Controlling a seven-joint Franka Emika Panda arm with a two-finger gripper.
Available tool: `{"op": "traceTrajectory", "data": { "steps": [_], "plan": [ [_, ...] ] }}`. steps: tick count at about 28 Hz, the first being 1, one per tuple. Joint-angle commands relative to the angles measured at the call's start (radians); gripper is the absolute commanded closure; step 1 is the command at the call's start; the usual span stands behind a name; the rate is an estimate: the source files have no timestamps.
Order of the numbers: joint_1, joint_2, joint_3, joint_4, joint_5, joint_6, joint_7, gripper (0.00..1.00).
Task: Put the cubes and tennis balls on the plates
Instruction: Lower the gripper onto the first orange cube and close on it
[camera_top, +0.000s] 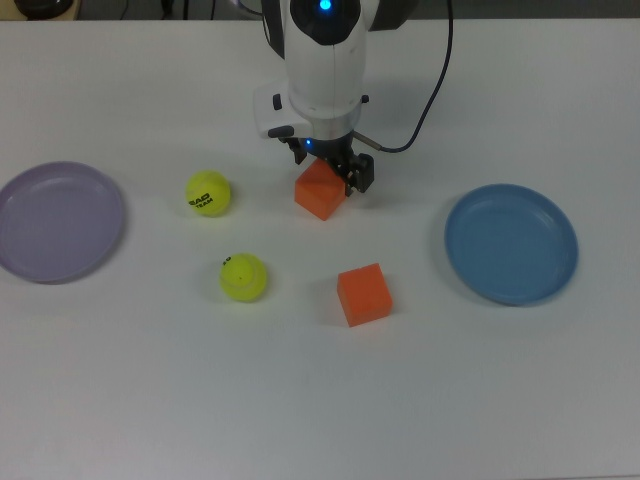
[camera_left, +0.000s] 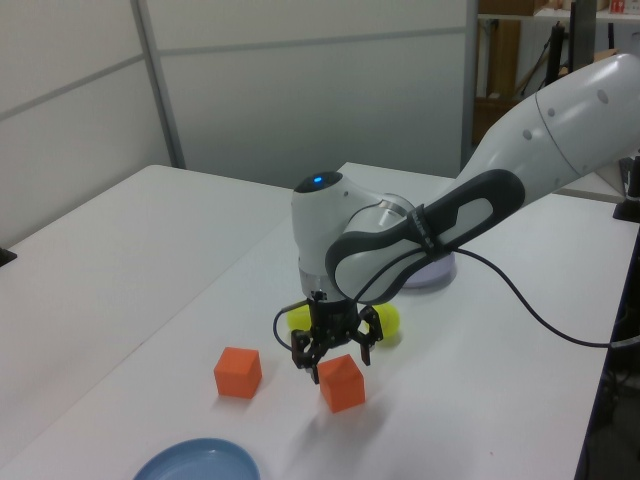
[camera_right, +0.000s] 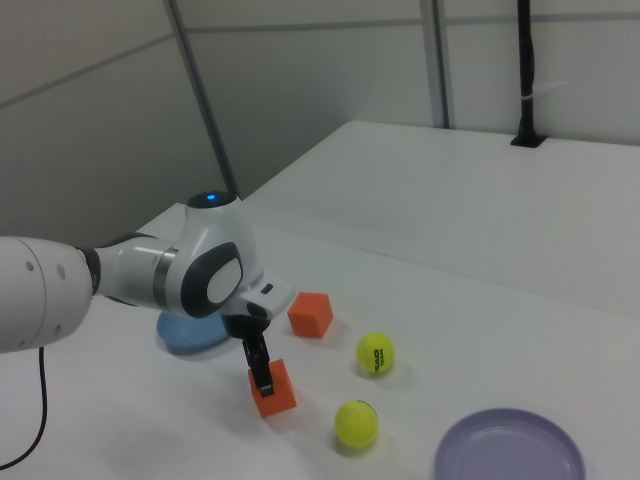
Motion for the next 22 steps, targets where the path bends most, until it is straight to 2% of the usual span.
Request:
{"op": "traceTrajectory", "data": {
  "steps": [1,6,11,14,15,17,18,22],
  "plan": [
    [-0.007,0.006,0.001,-0.028,-0.028,0.027,0.023,0.00],
    [-0.007,0.032,0.001,-0.026,-0.061,0.030,0.021,0.00],
    [-0.007,0.053,0.001,-0.025,-0.068,0.079,0.021,0.00],
    [-0.004,0.066,0.001,-0.023,-0.091,0.089,0.023,0.05],
    [-0.006,0.066,0.001,-0.022,-0.094,0.090,0.023,0.10],
    [-0.004,0.064,0.002,-0.022,-0.094,0.095,0.021,0.27],
    [-0.004,0.064,0.002,-0.019,-0.094,0.099,0.021,0.52],
    [0.000,0.053,0.004,-0.004,-0.094,0.102,0.015,0.93]
  ]
}}
